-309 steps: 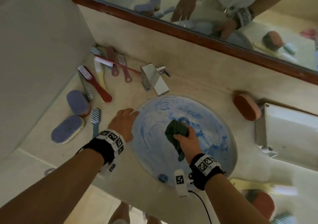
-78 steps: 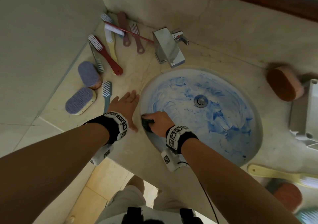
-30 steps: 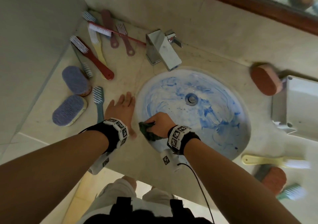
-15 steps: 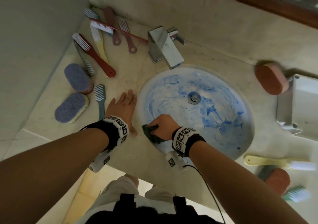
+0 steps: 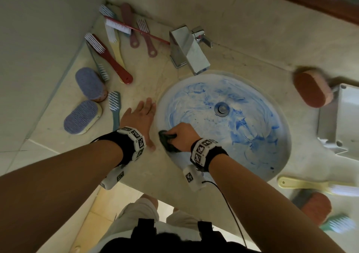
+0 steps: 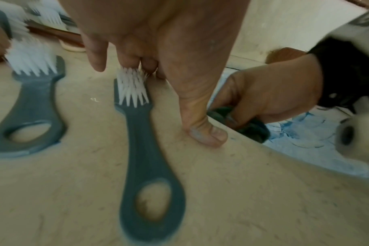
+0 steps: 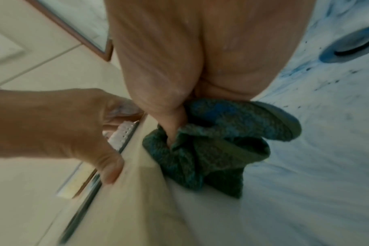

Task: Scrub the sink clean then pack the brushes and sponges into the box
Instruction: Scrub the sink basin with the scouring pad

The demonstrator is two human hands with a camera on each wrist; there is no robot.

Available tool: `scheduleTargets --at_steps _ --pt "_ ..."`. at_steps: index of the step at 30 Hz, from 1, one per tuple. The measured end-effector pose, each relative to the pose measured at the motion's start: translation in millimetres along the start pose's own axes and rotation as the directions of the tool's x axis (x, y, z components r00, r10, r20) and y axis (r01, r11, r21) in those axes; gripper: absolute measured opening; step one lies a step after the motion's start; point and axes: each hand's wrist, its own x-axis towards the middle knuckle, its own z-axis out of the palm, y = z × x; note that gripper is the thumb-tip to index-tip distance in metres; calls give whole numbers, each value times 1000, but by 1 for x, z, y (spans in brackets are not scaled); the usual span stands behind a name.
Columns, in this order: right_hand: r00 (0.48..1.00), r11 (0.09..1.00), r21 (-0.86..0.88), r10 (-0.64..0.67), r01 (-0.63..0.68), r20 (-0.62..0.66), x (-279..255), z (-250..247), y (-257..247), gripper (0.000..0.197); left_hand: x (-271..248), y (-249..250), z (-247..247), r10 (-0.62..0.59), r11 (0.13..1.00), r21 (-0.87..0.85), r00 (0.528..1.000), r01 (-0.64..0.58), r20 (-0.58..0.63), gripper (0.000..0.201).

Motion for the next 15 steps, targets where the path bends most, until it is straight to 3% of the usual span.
scheduleTargets --at_steps 4,10,15 --pt "999 999 -24 -28 28 31 -10 1 5 28 0 -1 0 2 1000 -7 1000 -2 0 152" --pt "990 999 16 51 -50 -133 23 -10 -9 31 2 1 0 -14 1000 17 1000 14 5 152" --pt "1000 997 -74 -10 8 -19 8 -8 -1 27 2 -1 0 -3 1000 4 1000 3 13 153"
